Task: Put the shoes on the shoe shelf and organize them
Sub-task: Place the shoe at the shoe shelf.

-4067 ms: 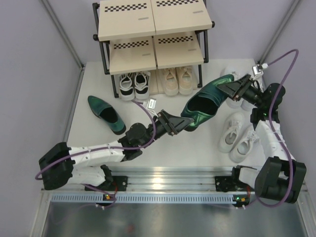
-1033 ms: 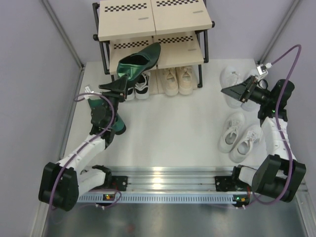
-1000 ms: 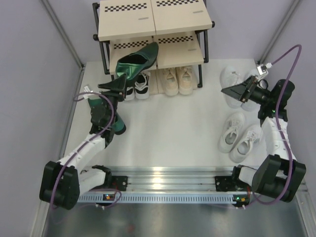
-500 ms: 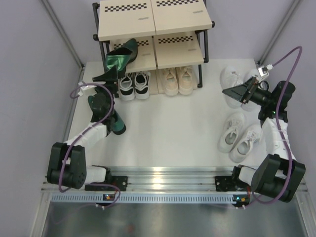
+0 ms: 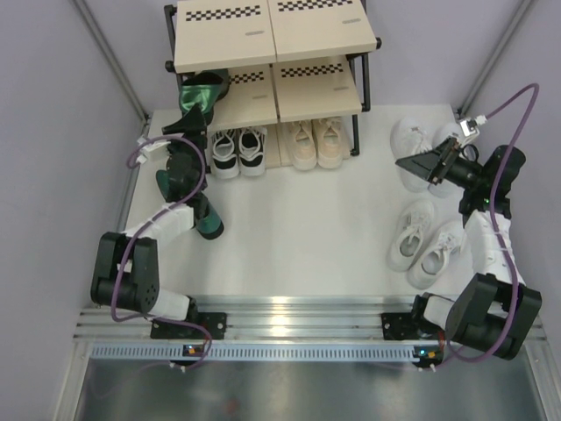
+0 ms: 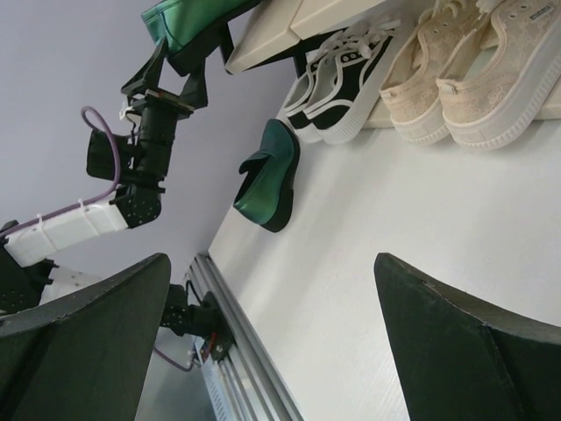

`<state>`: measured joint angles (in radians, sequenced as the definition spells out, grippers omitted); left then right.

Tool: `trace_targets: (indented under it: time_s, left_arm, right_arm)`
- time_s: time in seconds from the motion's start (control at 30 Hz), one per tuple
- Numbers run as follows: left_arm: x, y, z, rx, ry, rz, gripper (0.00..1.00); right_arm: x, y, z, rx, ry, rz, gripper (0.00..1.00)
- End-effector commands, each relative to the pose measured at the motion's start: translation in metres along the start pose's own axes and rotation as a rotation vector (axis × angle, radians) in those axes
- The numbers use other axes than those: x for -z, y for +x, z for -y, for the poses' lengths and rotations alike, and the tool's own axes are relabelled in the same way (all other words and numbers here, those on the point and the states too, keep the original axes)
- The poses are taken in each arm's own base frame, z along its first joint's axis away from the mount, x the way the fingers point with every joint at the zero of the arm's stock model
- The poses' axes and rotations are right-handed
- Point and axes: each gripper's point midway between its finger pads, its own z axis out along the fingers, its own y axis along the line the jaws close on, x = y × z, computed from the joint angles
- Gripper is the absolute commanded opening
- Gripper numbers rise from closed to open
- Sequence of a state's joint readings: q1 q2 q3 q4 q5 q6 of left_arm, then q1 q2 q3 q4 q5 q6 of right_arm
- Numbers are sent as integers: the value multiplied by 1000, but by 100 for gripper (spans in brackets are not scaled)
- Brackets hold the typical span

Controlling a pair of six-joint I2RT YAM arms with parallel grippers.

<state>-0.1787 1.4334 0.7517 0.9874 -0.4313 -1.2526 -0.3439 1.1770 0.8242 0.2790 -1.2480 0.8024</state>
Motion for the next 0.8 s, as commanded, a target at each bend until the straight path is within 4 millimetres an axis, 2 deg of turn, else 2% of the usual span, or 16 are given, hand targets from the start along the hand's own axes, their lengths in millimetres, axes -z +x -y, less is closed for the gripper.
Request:
trace_targets:
  time_s: [0.0, 0.07, 0.23, 0.4, 0.43, 0.47, 0.57, 0.6, 0.77]
  left_arm:
    - [-11, -26, 86, 129, 242, 115, 0]
    - [-15, -16, 77, 135, 221, 104, 0]
    - [-22, -1, 75, 127, 205, 104, 0]
    - [-22, 13, 64, 111, 155, 72, 2]
    - [-21, 18, 58, 108, 133, 52, 9]
    - [-19, 18, 60, 115, 134, 45, 24]
    - [-14, 23, 55, 114, 95, 9, 47]
    - [-13, 23, 54, 112, 85, 0, 57]
    - [-5, 31, 48, 111, 26, -64, 79]
  right_arm:
    - [4, -9, -12, 101, -21, 28, 99]
    - [5, -9, -13, 101, -22, 28, 100]
    - [7, -10, -13, 102, -19, 34, 100]
    - [9, -11, -14, 105, -23, 41, 99]
    - [9, -11, -14, 101, -21, 42, 99]
    - [10, -11, -15, 104, -21, 44, 99]
    - [10, -12, -15, 108, -21, 48, 99]
    - [10, -11, -16, 108, -23, 47, 99]
    - [12, -13, -17, 110, -21, 57, 99]
